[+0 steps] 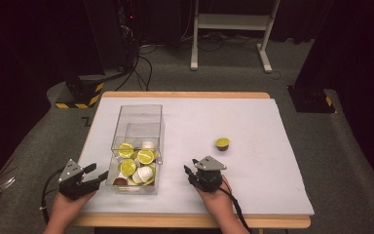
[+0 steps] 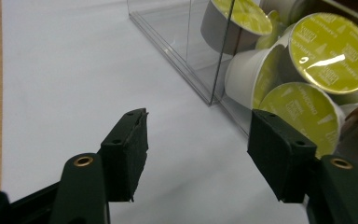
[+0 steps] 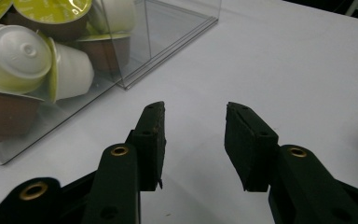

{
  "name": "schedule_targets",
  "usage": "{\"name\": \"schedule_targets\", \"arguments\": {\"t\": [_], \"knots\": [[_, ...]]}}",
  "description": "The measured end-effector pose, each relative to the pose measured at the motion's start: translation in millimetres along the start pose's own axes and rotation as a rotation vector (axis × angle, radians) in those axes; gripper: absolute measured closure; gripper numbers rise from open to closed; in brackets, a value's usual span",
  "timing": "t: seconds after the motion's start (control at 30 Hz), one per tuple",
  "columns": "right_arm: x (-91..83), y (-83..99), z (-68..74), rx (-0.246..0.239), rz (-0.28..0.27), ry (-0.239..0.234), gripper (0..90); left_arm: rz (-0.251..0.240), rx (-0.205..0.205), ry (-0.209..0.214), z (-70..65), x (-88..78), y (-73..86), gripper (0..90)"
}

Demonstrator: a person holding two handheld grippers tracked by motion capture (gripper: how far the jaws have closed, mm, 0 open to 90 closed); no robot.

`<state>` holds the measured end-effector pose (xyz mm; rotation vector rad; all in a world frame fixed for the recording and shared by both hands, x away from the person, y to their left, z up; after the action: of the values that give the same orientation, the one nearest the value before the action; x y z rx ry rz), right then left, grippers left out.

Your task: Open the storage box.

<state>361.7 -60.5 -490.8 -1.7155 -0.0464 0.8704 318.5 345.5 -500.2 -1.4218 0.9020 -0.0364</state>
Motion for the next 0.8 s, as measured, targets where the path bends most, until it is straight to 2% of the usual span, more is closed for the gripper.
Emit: {"name": "schedule_targets", "arguments": {"t": [0.13,0.27,0.33,0.4,0.47,0.53,0.63,0.8], "knots": [[1.7,-0.8,6.9,-0.015,0.005,-0.027,60.3,-0.003,-0.014,0.003,-2.4,-3.7,-2.4,38.3],[1.9,-3.0,17.5,-0.03,0.006,-0.053,59.4,0.013,0.012,0.004,-5.2,-5.5,-4.7,37.8],[2.0,-3.0,22.6,-0.017,0.013,-0.071,59.8,0.018,-0.002,0.002,-4.9,-5.5,-8.7,38.0],[2.8,-3.3,28.4,-0.025,0.029,-0.088,60.0,0.013,-0.008,0.011,-5.2,-6.6,-11.3,38.3],[2.1,-4.3,33.5,-0.032,0.026,-0.09,59.7,0.022,0.018,0.006,-8.6,-7.8,-8.5,38.0],[-0.2,-6.2,39.9,-0.051,0.014,-0.093,58.2,0.022,0.017,0.024,-10.7,-8.2,-4.9,36.7],[-2.5,-6.9,43.8,-0.071,-0.003,-0.093,58.5,0.022,0.025,0.014,-16.0,-8.9,0.3,36.5],[-5.4,-6.6,49.4,-0.066,-0.007,-0.122,54.7,0.013,0.041,0.023,-19.9,-16.9,3.1,34.0]]}}
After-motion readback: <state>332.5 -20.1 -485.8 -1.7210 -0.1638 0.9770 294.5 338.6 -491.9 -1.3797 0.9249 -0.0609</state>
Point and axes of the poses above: each handheld gripper's, and its own axes: x roughly forward along the jaws, y roughly out of its underside, z roughly to its left, the point moved 2 cm from there along x, roughly forward along the jaws, and after that the axes turned 8 degrees about y, right-handed, at the moved point
